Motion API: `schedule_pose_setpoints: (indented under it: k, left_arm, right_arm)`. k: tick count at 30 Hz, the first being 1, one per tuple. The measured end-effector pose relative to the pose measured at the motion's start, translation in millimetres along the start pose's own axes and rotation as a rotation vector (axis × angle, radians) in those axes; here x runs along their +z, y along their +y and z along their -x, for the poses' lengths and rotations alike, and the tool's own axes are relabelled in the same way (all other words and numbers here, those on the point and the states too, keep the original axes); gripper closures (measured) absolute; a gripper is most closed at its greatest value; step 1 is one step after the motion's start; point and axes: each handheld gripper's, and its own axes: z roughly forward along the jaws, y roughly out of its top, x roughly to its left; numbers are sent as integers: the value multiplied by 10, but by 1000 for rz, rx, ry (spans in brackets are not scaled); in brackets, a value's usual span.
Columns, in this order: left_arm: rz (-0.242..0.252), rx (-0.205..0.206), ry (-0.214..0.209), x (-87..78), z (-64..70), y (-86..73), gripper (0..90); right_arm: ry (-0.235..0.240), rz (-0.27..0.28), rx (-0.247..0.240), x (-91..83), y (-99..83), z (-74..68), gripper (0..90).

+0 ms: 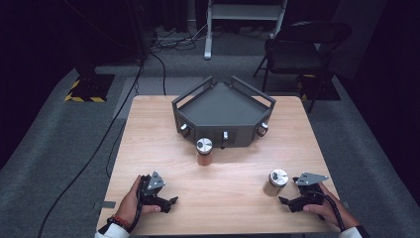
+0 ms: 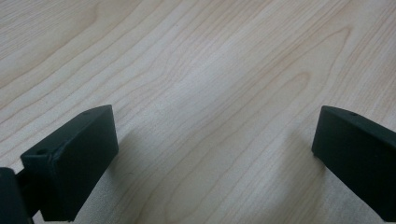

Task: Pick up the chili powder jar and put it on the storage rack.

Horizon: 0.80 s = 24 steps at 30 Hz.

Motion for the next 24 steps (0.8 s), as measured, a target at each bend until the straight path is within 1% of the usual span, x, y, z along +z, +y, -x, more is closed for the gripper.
schedule_pose_setpoints:
  k: [5,7,8,9,10,11,12,13,14,15,19,20,22,24]
  left_arm:
    - [-1,-4,7,-1,11,12,5]
    - [5,-8,10,-5,14,11,23]
    - [32,-24,0,-26,-8,-1,19]
    - [32,-24,0,-26,-8,-1,13]
    - [45,-39,-2,-37,-8,0,14]
    - [66,-29,10,-46,18,23,13]
    - [75,-21,11,-48,25,38,13]
    - [75,-21,11,-48,25,38,14]
    - [81,-21,5,-55,26,59,14]
    - [98,-8,3,-63,40,95,14]
    - [111,4,-7,-64,38,169,13]
    - [111,4,-7,-64,38,169,13]
    - [131,-13,-25,-57,-12,200,14]
    - [127,-3,-9,-59,-8,243,14]
  right_arm:
    - [-1,0,2,-1,0,-4,0]
    - [-1,-1,2,-2,0,-4,0]
    - [-1,1,2,-4,-7,-4,0]
    - [-2,1,2,-5,-8,-5,0]
    - [-2,1,3,-5,-7,-7,0]
    - [-2,0,3,-5,-4,-6,0]
    - [-3,-1,4,-5,-1,-8,0]
    - [-3,-1,4,-5,-1,-8,0]
    - [-3,-2,4,-5,0,-8,0]
    - [-3,-1,4,-5,-1,-8,0]
    - [-2,-4,3,-4,7,-6,0]
    - [-2,-4,2,-4,7,-4,0]
    - [-2,-5,1,-4,10,-3,0]
    - [-1,-5,1,-3,9,-3,0]
